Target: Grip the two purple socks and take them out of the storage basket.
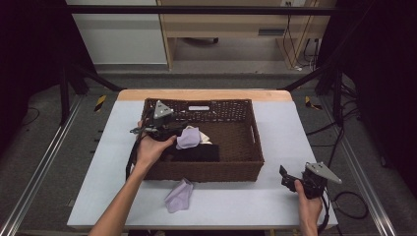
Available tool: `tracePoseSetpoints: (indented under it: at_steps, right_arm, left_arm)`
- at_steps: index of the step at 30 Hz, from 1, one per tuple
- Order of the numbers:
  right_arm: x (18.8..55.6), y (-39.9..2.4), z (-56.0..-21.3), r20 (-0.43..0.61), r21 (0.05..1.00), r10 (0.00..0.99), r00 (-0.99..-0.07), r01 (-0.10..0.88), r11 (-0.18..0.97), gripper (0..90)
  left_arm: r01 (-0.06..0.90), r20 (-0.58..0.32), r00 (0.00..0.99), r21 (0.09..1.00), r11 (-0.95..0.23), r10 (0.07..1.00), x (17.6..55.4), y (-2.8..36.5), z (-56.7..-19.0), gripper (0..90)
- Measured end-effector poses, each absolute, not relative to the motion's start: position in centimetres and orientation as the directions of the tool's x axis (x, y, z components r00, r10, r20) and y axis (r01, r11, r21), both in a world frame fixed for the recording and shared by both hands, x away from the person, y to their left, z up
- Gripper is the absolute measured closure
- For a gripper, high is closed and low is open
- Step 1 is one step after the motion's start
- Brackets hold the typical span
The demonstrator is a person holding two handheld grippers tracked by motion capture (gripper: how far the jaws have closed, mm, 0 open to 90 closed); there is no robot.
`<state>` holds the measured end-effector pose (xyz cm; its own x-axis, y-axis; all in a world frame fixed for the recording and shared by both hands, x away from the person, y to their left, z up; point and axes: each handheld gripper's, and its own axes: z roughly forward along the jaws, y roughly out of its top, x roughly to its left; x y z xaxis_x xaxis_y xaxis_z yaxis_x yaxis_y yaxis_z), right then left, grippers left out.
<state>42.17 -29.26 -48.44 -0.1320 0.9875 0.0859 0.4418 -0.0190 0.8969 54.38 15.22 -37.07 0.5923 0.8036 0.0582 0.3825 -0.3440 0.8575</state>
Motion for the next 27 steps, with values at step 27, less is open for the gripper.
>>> tracePoseSetpoints:
  at_steps: [27]
  right_arm:
    - [42.2,-29.1,-48.4,0.081,0.897,0.987,-0.136,0.441,-0.013,3.6]
  left_arm:
    - [0.453,0.151,0.646,0.713,-0.535,0.748,55.0,13.5,-41.6,49.2]
